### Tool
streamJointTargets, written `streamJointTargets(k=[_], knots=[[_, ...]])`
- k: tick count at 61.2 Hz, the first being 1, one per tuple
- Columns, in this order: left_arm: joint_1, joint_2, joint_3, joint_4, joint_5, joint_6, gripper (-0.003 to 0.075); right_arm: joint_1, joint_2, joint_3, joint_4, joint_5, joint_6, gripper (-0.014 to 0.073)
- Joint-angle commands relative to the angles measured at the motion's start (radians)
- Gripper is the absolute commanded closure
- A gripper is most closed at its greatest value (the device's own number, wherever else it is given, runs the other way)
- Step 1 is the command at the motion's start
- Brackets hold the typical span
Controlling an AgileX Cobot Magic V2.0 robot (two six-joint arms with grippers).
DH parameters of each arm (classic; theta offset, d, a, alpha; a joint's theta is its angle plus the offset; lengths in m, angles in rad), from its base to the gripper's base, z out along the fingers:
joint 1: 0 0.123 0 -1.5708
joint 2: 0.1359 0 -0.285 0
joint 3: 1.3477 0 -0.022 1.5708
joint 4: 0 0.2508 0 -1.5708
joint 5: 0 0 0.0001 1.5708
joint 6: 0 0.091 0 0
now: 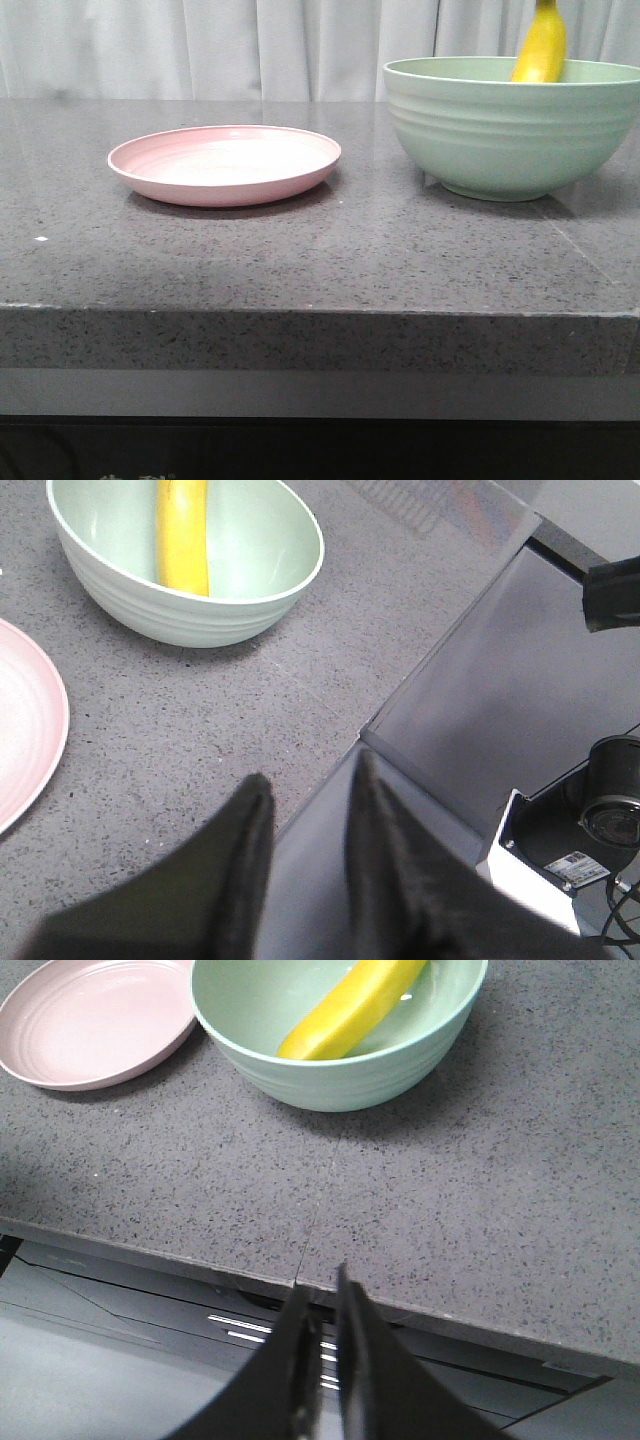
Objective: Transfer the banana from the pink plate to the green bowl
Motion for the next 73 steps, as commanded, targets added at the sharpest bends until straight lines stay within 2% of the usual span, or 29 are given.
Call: streamJointTargets(k=[1,4,47,52,57,68,73], knots=[[0.002,-0.018,-0.030,-0.050,-0.033,-0.002,0.0689,0.002,0.006,-0.022,0.014,-0.056,0.003,0.0655],[0.002,-0.018,-0.030,-0.050,-0.033,-0.002,0.0738,0.002,0.006,-0.022,0.014,-0.055,0.003,0.0663],[0.002,-0.018,-0.030,-0.050,-0.033,-0.002,0.0738,0.002,0.006,-0.022,0.016,-0.023,0.003,0.0662],[0.002,-0.018,-0.030,-0.027,-0.070,-0.002,0.0738,0.002,0.006,-0.022,0.016,-0.023,0.003,0.0662],[0.002,-0.023,-0.026,0.085,-0.152,-0.050,0.0738,0.002,0.006,-0.022,0.016,-0.023,0.003,0.0662],[0.002,-0.062,0.013,0.591,-0.265,-0.538,0.0738,0.002,0.006,-0.022,0.018,-0.023,0.003,0.0662],[0.002,-0.108,0.071,0.746,-0.319,-0.632,0.0738,0.002,0.006,-0.022,0.018,-0.023,0.003,0.0662]])
